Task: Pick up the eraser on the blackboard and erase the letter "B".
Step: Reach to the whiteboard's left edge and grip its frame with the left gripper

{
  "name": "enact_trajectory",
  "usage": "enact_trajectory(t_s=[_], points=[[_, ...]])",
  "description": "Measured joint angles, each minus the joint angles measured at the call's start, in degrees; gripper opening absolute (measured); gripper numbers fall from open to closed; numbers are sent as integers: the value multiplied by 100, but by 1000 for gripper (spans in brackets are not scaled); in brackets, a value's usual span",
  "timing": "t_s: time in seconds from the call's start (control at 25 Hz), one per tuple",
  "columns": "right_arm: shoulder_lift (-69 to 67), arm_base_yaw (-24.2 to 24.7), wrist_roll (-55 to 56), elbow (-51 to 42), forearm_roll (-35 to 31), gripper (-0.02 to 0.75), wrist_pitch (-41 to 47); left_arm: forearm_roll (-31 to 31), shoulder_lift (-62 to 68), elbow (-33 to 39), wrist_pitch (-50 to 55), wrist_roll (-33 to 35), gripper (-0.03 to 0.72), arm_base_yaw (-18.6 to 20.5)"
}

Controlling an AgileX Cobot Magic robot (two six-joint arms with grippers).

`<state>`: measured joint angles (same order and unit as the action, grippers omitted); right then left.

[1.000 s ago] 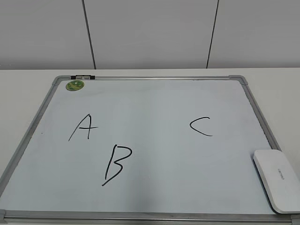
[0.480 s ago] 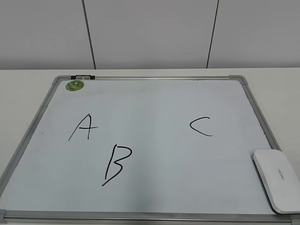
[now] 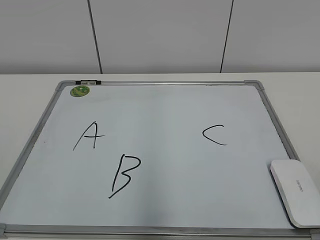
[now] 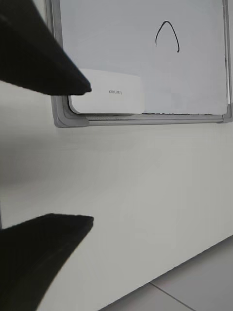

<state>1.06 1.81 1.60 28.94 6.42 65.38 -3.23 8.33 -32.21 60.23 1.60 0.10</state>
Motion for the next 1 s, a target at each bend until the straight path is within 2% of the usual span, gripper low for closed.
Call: enact_trajectory(t_s=[0.48,1.0], points=[[0,0,0,0,0,587,0,-115,3250,-732,-1329,63,608,0],[0,0,0,0,0,586,0,-115,7253,-2790,-1245,331,536,0]])
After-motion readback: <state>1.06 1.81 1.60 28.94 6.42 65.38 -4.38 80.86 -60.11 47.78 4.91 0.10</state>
